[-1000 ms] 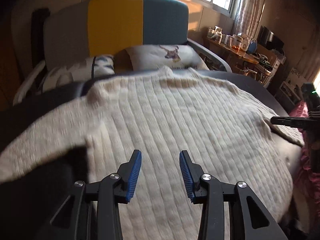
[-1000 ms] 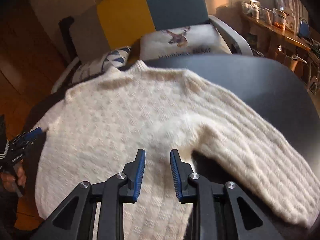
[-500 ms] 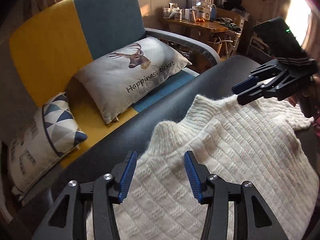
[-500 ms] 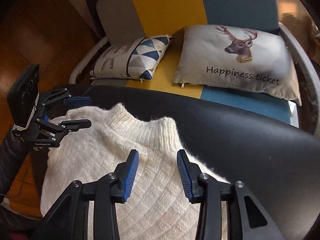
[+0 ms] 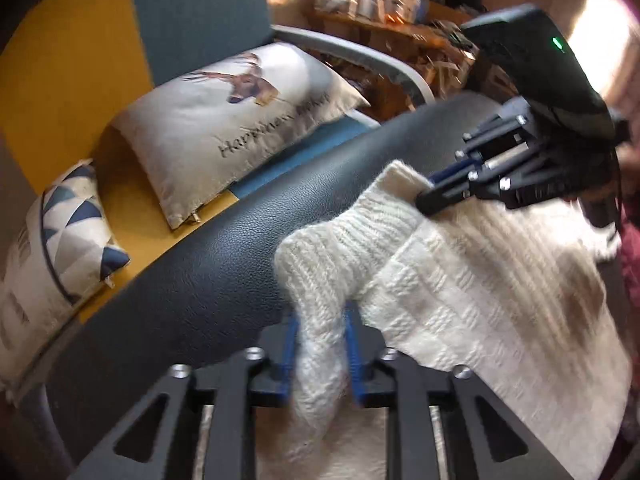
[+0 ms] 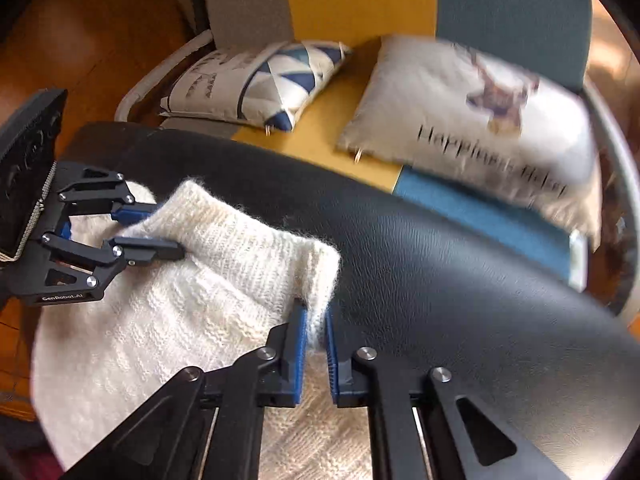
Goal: Fold clothes
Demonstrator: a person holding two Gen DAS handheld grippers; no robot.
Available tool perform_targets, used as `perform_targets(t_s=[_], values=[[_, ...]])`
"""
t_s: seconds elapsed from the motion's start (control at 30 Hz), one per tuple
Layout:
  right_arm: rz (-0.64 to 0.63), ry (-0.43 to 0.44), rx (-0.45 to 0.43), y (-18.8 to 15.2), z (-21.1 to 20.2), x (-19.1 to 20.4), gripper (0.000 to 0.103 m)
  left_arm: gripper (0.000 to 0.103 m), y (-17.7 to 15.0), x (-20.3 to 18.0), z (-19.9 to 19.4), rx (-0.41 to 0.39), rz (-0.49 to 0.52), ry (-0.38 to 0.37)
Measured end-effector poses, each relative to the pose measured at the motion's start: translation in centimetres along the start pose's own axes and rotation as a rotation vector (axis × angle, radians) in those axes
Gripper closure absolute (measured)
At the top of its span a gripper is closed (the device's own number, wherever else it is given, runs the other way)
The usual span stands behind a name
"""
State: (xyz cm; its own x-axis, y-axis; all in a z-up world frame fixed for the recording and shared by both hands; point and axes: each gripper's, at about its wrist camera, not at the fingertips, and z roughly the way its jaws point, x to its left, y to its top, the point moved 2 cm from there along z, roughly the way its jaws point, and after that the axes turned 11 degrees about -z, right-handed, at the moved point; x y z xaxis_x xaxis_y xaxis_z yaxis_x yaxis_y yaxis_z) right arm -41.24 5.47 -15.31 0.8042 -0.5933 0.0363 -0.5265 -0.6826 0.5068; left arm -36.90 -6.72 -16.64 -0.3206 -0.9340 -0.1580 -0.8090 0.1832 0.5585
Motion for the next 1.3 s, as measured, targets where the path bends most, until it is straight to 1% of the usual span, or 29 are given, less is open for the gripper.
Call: perform_targets(t_s=[0.07,0.1,0.2,0.23,0.27,0.3,0.37,0.4,0.43,0.47,0.5,0.57,0.6,0.63,0.73,0.8,0.9,0.97,1.0,1.07,1.1,1.13,1.23,1.27,1.3], values=[[-0.031,-0.048,-0.015,0.3,-0.4,0.8,0.097,0.083,-0.5,-0.6,-1.0,-0.087,-0.014,0.073],[-0.033,-0.075,-0.008,0.4,0.2,0.8,0.097,0.084,-0.6,-0.9,-1.0,-0.116,-0.018,0.11],[-0.038,-0.154,0.012,0.9,2.0,0.9,0.097,0.083,-0.4,-0.9,1.1,-0.122,-0.002,0.265],[-0.042,-0.169,0.035,0.7,3.1,0.8,0.097,0.083,-0.3,-0.8,1.6,-0.126,-0.007,0.28],[-0.046,-0.184,0.059,0.5,4.1,0.8,0.097,0.08,-0.2,-0.7,1.6,-0.132,-0.012,0.282],[-0.053,-0.2,0.035,0.5,4.0,0.9,0.096,0.076,0.0,-0.6,1.5,-0.128,-0.014,0.286],[0.005,-0.181,0.022,0.3,3.6,0.2,0.092,0.073,0.2,0.0,0.8,-0.124,-0.066,0.252],[0.034,-0.166,0.006,0.3,3.2,0.0,0.084,0.072,0.2,0.5,0.2,-0.128,-0.095,0.237],[0.063,-0.134,-0.013,0.2,2.7,-0.3,0.081,0.072,0.2,1.2,-0.5,-0.135,-0.125,0.225],[0.092,-0.101,-0.032,0.0,2.2,-0.6,0.081,0.068,0.2,1.9,-1.2,-0.141,-0.154,0.213],[0.103,-0.097,-0.054,-0.1,1.4,-0.4,0.081,0.064,0.0,2.6,-2.1,-0.156,-0.181,0.212],[0.115,-0.082,-0.1,-0.3,0.0,0.2,0.081,0.064,-0.8,4.0,-4.1,-0.192,-0.233,0.22],[0.114,-0.054,-0.122,-0.3,-0.5,0.9,0.081,0.064,-1.2,4.7,-5.1,-0.207,-0.257,0.225],[0.112,-0.026,-0.144,-0.3,-1.0,1.5,0.081,0.064,-1.7,5.4,-5.8,-0.218,-0.276,0.236],[0.069,0.003,-0.151,0.5,-0.8,4.0,0.08,0.064,-2.9,7.0,-6.7,-0.209,-0.294,0.278],[0.034,0.015,-0.143,1.3,0.0,5.7,0.08,0.064,-3.5,7.6,-6.5,-0.178,-0.288,0.301],[0.002,0.035,-0.123,2.8,2.1,7.8,0.08,0.064,-4.4,7.8,-5.2,-0.116,-0.256,0.381],[-0.015,0.014,-0.104,3.8,3.9,8.7,0.08,0.062,-5.0,8.4,-4.3,-0.085,-0.266,0.419],[-0.01,-0.012,-0.083,3.9,4.8,8.9,0.08,0.058,-5.4,8.7,-4.2,-0.092,-0.284,0.43],[-0.001,-0.063,-0.039,4.3,6.7,9.1,0.08,0.057,-6.0,9.1,-4.5,-0.099,-0.332,0.448],[0.027,-0.069,-0.067,4.3,6.6,9.0,0.08,0.057,-6.3,9.2,-4.7,-0.102,-0.344,0.446],[0.059,-0.059,-0.066,4.3,6.5,8.8,0.08,0.057,-6.5,9.2,-4.9,-0.105,-0.353,0.441],[0.096,-0.006,-0.096,3.7,5.6,8.3,0.079,0.057,-5.7,9.7,-6.1,-0.113,-0.398,0.328],[0.113,0.014,-0.109,3.3,5.1,8.1,0.079,0.057,-5.1,9.8,-6.5,-0.122,-0.389,0.311],[0.13,0.048,-0.117,3.0,4.6,8.0,0.079,0.056,-4.3,9.9,-6.6,-0.129,-0.356,0.325]])
